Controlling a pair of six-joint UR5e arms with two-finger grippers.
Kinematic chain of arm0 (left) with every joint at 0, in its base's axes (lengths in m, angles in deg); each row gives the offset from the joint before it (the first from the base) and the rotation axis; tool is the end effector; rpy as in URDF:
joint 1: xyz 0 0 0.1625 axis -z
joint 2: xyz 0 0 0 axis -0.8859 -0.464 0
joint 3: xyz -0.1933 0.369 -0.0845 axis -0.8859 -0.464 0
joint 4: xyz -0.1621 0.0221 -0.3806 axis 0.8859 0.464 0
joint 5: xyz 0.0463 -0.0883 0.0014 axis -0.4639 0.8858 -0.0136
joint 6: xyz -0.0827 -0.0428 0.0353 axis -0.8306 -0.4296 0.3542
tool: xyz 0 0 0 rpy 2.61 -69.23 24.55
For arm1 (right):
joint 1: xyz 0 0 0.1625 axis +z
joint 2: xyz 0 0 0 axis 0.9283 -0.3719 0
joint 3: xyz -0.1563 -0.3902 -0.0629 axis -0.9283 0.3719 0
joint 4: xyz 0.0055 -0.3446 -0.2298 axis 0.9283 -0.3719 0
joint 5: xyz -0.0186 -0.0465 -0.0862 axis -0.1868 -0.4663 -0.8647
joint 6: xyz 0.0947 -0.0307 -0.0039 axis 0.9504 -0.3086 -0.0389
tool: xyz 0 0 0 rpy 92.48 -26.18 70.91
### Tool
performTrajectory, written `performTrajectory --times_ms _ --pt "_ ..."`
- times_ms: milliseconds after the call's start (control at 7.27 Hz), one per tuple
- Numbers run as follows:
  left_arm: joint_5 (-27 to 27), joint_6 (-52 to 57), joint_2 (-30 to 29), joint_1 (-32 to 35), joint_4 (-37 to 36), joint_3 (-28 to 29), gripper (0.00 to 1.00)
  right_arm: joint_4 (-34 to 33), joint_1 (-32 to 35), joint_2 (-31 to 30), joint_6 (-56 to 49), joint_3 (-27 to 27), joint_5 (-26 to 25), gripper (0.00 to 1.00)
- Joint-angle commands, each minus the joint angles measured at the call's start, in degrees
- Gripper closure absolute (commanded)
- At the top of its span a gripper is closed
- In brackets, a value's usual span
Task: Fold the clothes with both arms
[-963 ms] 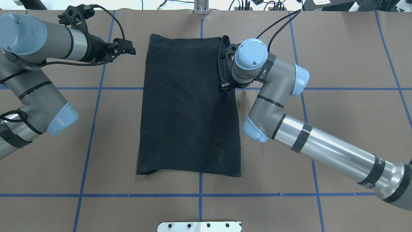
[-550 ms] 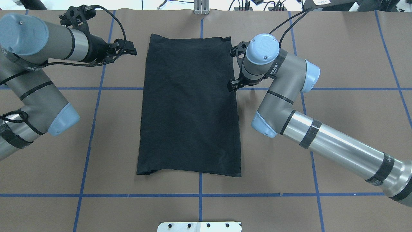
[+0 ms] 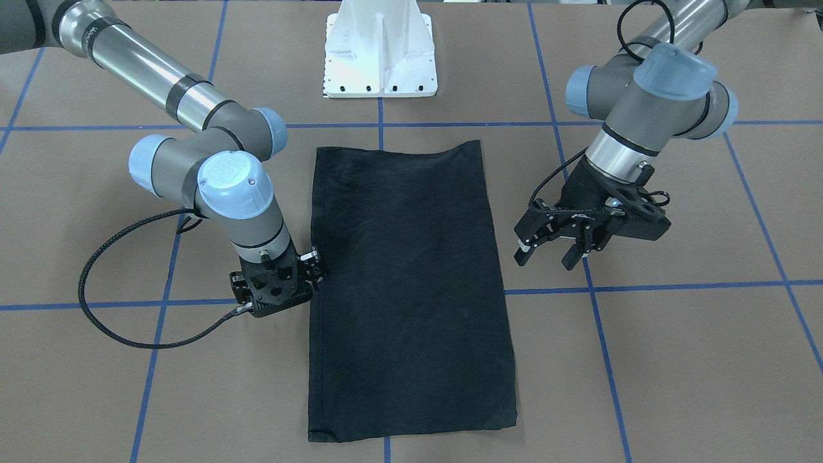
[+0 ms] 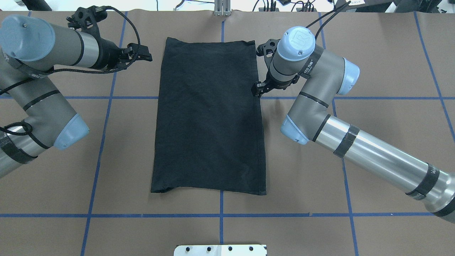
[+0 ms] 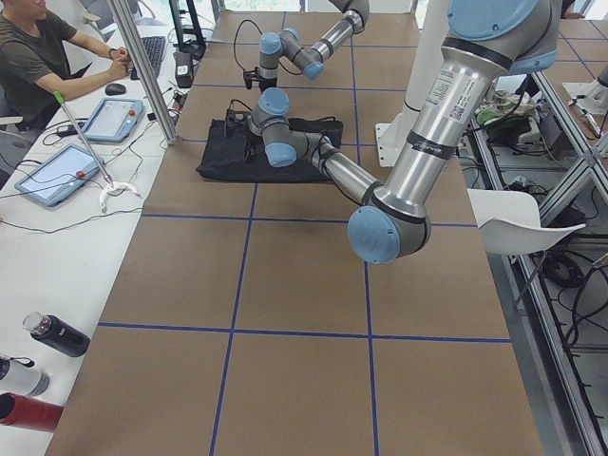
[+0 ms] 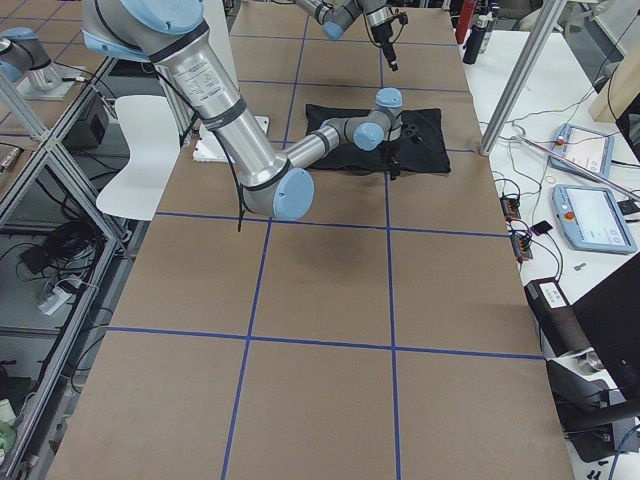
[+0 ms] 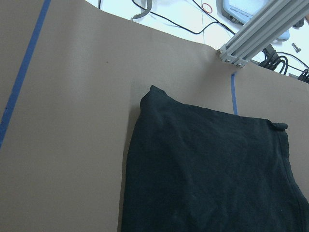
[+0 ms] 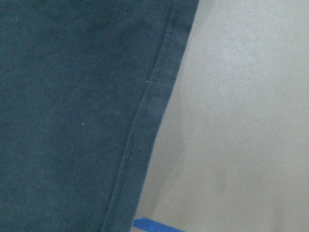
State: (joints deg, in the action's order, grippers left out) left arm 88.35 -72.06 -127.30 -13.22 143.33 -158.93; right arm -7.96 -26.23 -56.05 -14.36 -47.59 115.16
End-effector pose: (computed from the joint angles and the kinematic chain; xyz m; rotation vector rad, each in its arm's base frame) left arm 0.3478 -0.5560 0.2888 0.3958 1.1617 -0.3026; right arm -0.5084 -0.5887 0.2947 0.2872 -0.7746 -0.2381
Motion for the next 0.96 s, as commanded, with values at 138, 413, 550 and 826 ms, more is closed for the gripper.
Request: performTrajectory --times_ms 138,413,550,826 --pt "0.5 0.1 0.2 -0.2 0.5 -1.1 0.0 -0.2 1.1 -0.5 5.9 -5.5 6.1 0.0" --pt "6.6 -0.4 1.2 -0.2 0.4 -3.3 0.0 -0.3 0.8 -4.8 15.1 -13.6 7.4 0.0" --pt "6.7 -2.3 3.9 -0.3 0.6 -5.2 0.0 -0.2 -0.2 -7.3 19.6 -17.7 7.4 0.0" --pt "5.8 -13.3 7.7 -5.5 5.4 -7.6 0.0 0.3 -0.6 -7.9 29.2 -21.4 12.1 0.0"
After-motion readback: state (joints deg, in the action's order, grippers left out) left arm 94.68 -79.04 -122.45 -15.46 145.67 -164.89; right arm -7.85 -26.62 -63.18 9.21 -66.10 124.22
